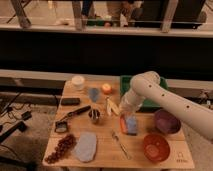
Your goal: Place pepper in paper cup
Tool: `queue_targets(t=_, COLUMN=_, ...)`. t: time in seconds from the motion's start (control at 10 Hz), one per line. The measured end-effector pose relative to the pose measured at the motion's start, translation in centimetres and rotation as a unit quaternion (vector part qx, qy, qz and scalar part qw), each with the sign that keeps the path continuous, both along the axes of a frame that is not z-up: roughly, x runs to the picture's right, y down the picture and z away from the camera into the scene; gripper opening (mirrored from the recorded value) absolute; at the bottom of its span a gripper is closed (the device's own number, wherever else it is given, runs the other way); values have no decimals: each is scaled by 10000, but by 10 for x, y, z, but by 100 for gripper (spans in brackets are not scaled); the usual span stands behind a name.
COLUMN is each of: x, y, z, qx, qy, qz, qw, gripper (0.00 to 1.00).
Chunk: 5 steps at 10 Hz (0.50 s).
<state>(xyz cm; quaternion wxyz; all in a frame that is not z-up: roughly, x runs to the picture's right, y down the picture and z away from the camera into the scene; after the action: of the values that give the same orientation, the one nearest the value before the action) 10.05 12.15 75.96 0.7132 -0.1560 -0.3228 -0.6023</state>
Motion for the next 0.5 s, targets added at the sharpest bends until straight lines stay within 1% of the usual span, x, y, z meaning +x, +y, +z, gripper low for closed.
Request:
queue_targets(t=0.2, x=4, y=-17, z=4, qx=67, qy=48, qz=-56, qw=10000, gripper=4)
queue_targets(t=0.4, x=6, y=-36, z=1, qx=161, qy=51, qz=-81, qw=9998, gripper=4)
queue_targets(t=0.5, x=7, y=-41, z=2, qx=179, qy=36, qz=-64, qw=9998, gripper=4)
